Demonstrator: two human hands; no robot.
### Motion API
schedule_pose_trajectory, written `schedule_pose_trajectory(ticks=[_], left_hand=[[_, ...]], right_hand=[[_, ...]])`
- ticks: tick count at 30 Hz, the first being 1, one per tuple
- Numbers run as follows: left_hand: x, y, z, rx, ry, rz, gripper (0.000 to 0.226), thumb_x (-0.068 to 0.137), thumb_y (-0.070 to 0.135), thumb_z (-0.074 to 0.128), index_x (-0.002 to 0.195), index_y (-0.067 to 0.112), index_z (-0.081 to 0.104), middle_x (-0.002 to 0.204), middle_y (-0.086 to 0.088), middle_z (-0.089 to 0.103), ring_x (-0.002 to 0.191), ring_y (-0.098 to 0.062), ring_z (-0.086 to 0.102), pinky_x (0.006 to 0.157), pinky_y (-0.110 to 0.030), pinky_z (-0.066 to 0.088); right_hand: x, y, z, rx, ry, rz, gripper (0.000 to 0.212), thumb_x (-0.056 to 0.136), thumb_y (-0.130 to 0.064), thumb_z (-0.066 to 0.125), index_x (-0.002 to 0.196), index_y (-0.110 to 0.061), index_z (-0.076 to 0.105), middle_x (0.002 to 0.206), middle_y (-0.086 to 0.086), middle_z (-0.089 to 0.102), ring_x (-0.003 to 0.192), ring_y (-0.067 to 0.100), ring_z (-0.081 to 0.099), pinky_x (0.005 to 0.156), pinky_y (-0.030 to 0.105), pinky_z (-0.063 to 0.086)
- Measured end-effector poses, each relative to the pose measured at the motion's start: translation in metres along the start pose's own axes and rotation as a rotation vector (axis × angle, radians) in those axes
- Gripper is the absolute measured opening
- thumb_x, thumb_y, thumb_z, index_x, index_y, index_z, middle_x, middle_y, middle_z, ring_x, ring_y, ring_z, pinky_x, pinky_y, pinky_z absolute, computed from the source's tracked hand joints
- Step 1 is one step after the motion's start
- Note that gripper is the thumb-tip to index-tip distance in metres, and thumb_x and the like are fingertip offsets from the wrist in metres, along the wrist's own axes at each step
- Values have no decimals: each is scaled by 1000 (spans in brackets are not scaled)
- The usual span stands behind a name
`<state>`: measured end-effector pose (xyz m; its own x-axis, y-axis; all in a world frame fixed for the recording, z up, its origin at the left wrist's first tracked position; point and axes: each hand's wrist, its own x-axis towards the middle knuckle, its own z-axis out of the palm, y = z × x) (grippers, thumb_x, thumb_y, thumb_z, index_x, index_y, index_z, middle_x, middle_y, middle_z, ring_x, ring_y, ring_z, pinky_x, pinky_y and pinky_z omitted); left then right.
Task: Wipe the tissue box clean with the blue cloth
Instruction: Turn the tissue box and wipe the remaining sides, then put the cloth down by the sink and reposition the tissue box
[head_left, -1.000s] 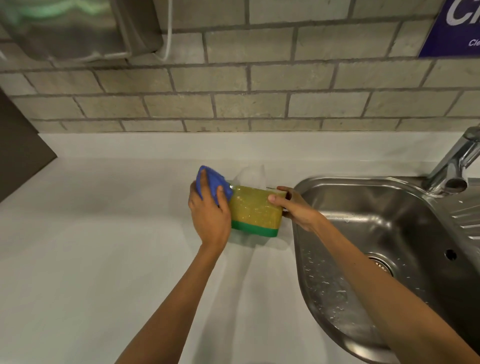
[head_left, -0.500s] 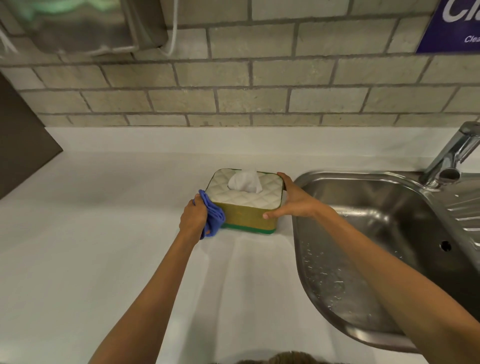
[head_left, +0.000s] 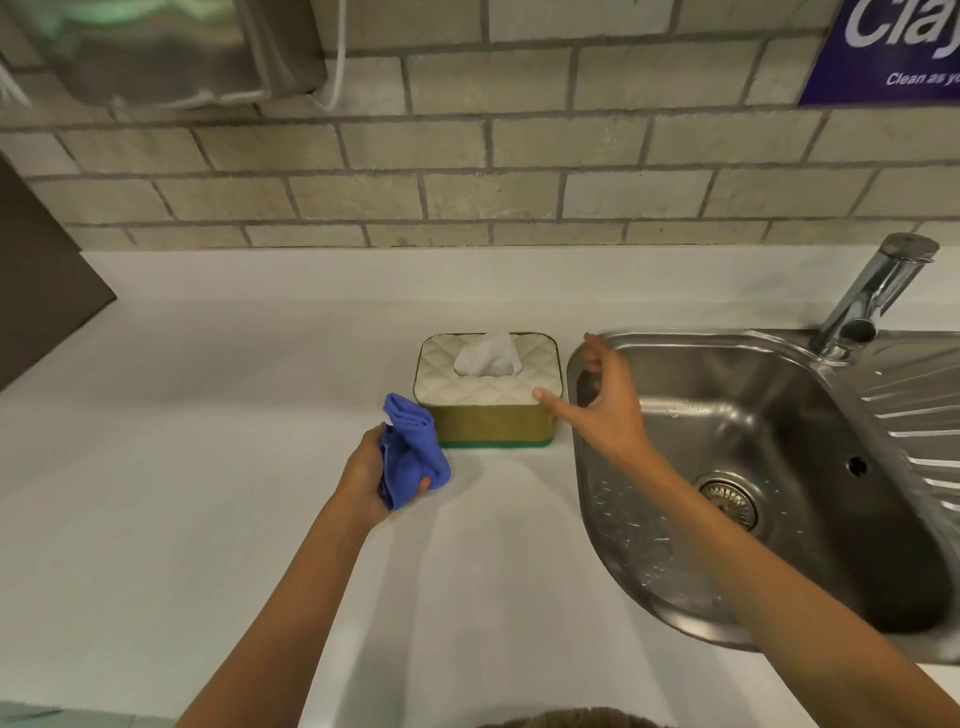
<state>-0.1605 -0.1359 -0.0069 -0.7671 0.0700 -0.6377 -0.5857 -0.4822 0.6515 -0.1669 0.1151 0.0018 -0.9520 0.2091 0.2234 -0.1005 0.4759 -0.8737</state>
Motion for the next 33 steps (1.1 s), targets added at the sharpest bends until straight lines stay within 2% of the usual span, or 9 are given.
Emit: schedule_pose_trajectory(ticks=[3,6,9,15,19,21,26,30,33], left_hand=[[-18,-13,-7,53,-25,5,32,100,26,26,103,11,54,70,-11,62,82,-25,67,73,-23,53],[-34,-23,-15,70,-79,-42,35,97,32,34,83,9,57,54,-7,70,47,-18,68,44,-22,56],[-51,-31,-17,136,-181,-19,41,98,40,33,85,14,62,61,0,74,53,-11,71,44,-19,54],[-87,-40,-7,435,-378,-12,52,89,59,35,104,21,67,102,-6,74,87,-24,72,67,-42,61],[-102,-46,-3,665,-531,-30,43,77,63,52,101,33,70,100,5,77,87,-10,73,67,-30,60],[-107,-51,-2,729,-575,-41,36,69,57,61,95,34,70,94,10,77,80,-5,72,65,-25,57],[-104,-82,15,685,-551,-39,14,90,14,55,96,19,66,96,0,72,85,-10,68,71,-22,54],[-110,-116,39,678,-491,-77,21,95,17,45,106,14,62,101,-3,69,91,-16,65,70,-24,53],[-112,-136,57,734,-441,-27,31,95,15,48,123,7,56,117,-12,64,107,-27,62,82,-31,52]], right_hand=[[-45,-13,12,46,-55,-104,60,66,-45,75,116,-19,56,100,-4,60,82,0,57,70,19,46],[-82,-35,36,13,-386,40,83,57,-57,74,129,-26,48,116,-9,57,93,3,59,71,14,45],[-105,-53,55,-33,-454,-18,89,54,-58,76,133,-31,42,120,-14,52,92,1,55,71,14,42],[-139,-72,44,-28,-363,-34,57,66,-38,78,117,-19,60,105,-1,66,80,6,58,67,12,48],[-153,-67,16,255,-247,215,26,84,-3,62,110,1,63,105,20,68,87,24,64,83,36,53],[-160,-62,-3,356,-180,352,24,85,5,55,109,5,62,92,13,71,74,13,67,70,26,57],[-183,-46,-62,419,9,582,6,83,-10,63,87,-8,66,74,-1,68,70,9,63,57,18,55],[-203,-28,-93,230,103,639,30,73,-16,76,92,6,67,85,17,65,81,21,59,78,36,52],[-212,-15,-120,95,197,646,16,74,-13,75,79,-3,65,72,8,61,77,21,55,74,33,47]])
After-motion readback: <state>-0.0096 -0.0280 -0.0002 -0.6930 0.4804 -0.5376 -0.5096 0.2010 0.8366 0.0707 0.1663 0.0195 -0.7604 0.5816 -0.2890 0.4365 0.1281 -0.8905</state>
